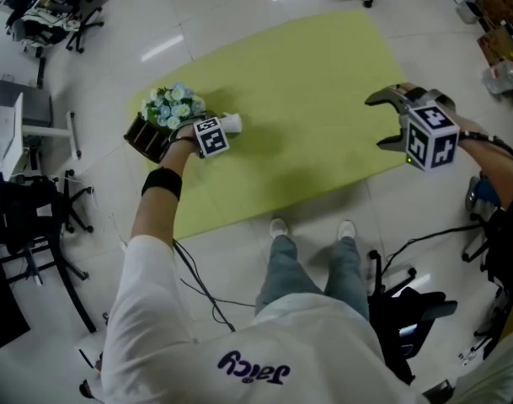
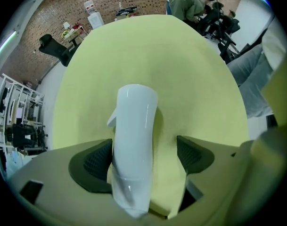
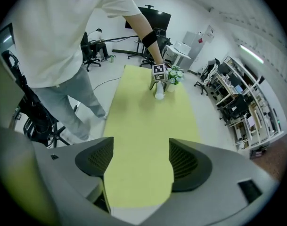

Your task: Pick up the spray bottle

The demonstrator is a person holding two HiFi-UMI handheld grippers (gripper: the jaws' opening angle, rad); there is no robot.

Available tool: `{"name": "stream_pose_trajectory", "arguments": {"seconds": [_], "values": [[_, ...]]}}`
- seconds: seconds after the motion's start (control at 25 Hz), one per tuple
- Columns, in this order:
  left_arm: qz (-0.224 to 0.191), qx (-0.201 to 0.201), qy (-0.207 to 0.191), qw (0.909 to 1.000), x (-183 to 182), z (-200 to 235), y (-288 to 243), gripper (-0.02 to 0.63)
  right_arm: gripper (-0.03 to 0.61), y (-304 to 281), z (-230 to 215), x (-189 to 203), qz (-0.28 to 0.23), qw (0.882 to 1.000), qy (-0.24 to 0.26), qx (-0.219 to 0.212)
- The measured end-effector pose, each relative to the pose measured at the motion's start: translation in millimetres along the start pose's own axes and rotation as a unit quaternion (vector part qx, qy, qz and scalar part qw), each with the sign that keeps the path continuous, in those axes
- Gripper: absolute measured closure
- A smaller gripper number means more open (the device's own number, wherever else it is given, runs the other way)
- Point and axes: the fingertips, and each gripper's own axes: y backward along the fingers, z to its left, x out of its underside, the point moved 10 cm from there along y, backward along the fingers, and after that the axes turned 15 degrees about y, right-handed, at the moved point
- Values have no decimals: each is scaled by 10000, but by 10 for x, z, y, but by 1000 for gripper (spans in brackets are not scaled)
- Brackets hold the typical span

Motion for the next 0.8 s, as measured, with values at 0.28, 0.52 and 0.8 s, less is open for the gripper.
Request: {"name": "stream_pose_trajectory", "arguments": {"seconds": [0.28,0.52,0.8], "values": [[210,13,-26,9998,15,4,9,206,193,-17,-228,10,-216,9976,-347,559],[199,98,22,9998,-28,-87,18,314,189,31,-334,90,-509,9888,-896,1076],[70,-189,-119,9997,-48,-226,74,350,189,9,-524,107,-744,9833,-1001,1327]]}}
